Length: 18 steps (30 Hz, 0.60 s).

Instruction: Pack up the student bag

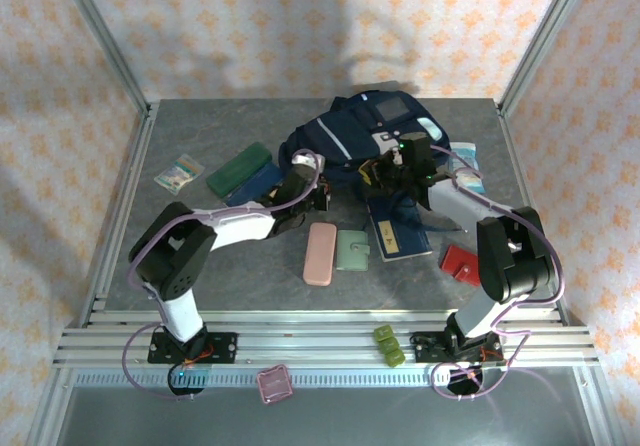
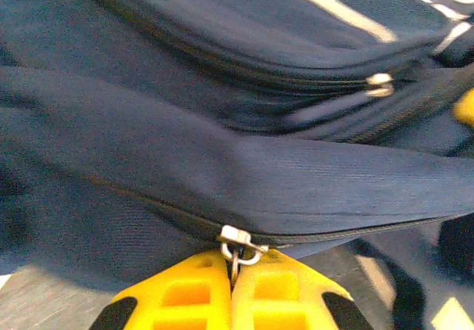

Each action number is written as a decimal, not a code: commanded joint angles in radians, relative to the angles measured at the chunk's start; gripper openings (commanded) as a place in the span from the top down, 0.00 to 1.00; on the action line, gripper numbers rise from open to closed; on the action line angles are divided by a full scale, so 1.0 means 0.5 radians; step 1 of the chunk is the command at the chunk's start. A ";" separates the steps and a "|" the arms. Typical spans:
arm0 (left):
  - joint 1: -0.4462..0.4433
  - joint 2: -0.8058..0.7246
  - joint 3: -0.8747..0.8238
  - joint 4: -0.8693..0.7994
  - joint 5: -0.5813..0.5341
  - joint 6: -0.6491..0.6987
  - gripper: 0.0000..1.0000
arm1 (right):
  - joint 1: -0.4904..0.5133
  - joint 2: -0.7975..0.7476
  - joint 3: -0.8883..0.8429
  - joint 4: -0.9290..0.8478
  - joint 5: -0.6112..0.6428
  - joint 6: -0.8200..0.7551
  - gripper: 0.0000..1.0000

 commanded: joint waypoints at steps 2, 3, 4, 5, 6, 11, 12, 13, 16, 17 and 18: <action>0.149 -0.173 -0.199 -0.193 -0.297 -0.029 1.00 | -0.086 -0.152 -0.014 0.079 -0.019 -0.104 1.00; 0.179 -0.196 -0.218 -0.211 -0.298 -0.031 1.00 | -0.099 -0.149 -0.025 0.072 -0.022 -0.111 1.00; 0.200 -0.209 -0.231 -0.217 -0.297 -0.033 1.00 | -0.108 -0.151 -0.035 0.072 -0.027 -0.118 1.00; 0.214 -0.222 -0.238 -0.229 -0.301 -0.027 1.00 | -0.116 -0.146 -0.047 0.072 -0.027 -0.125 1.00; 0.219 -0.229 -0.233 -0.237 -0.297 -0.005 1.00 | -0.127 -0.142 -0.054 0.073 -0.023 -0.134 1.00; 0.113 -0.251 -0.173 -0.314 -0.226 0.091 1.00 | -0.198 -0.044 0.043 -0.044 0.018 -0.280 1.00; 0.067 -0.260 -0.156 -0.330 -0.225 0.111 1.00 | -0.226 -0.001 0.097 -0.100 0.036 -0.331 1.00; 0.028 -0.259 -0.142 -0.338 -0.207 0.117 1.00 | -0.245 0.036 0.144 -0.145 0.058 -0.369 1.00; -0.082 -0.236 -0.069 -0.348 -0.129 0.124 1.00 | -0.320 0.200 0.310 -0.257 0.111 -0.464 1.00; -0.118 -0.214 -0.039 -0.350 -0.124 0.119 1.00 | -0.333 0.256 0.369 -0.286 0.120 -0.495 1.00; -0.148 -0.189 -0.009 -0.344 -0.107 0.107 1.00 | -0.338 0.304 0.428 -0.346 0.150 -0.525 0.96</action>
